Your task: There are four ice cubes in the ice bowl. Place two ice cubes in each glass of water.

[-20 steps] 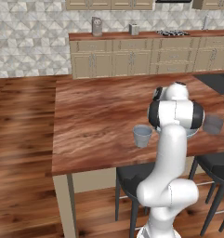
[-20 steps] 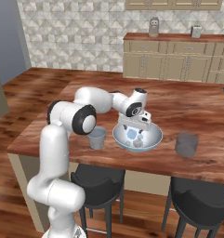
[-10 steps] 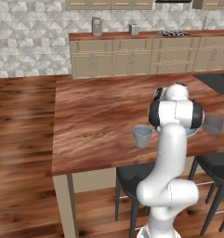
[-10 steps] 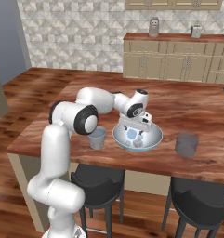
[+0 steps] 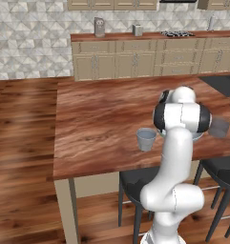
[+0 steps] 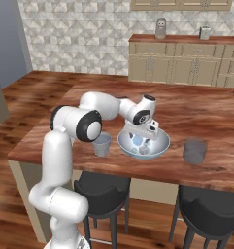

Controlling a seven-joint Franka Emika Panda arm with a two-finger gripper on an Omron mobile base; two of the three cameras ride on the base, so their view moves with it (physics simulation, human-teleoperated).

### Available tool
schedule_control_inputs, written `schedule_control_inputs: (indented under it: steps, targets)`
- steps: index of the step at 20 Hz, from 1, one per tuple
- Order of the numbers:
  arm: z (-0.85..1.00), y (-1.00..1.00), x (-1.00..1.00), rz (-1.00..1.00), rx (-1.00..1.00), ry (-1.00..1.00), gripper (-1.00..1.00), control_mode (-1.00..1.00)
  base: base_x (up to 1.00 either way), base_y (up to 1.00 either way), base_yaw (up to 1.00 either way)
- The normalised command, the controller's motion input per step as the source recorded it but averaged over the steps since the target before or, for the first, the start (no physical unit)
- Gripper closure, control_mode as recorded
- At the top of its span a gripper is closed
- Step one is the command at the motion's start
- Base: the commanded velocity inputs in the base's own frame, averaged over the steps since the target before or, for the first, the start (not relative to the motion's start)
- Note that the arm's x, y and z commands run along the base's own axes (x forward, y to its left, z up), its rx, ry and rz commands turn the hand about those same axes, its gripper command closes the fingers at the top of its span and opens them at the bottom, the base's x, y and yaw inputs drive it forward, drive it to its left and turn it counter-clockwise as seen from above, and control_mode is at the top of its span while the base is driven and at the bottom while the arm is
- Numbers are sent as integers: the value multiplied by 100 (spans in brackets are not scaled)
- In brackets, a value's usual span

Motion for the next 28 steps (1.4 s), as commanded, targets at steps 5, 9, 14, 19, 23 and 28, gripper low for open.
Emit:
schedule_control_inputs:
  steps: [5, 9, 14, 19, 23, 28]
  targets:
    - [-18, 5, 28, 0, 3, 0, -100, -100, 0, 0, 0]
    - [-11, 0, 4, 0, 2, 0, -100, -100, 0, 0, 0]
    - [0, 0, -6, 0, 2, 0, 100, -100, 0, 0, 0]
    - [-8, 1, -11, -1, 4, 4, 100, -100, 0, 0, 0]
    - [-14, 3, -30, -2, 4, 6, 100, -100, 0, 0, 0]
    - [7, 0, -32, -3, 6, 2, 100, -100, 0, 0, 0]
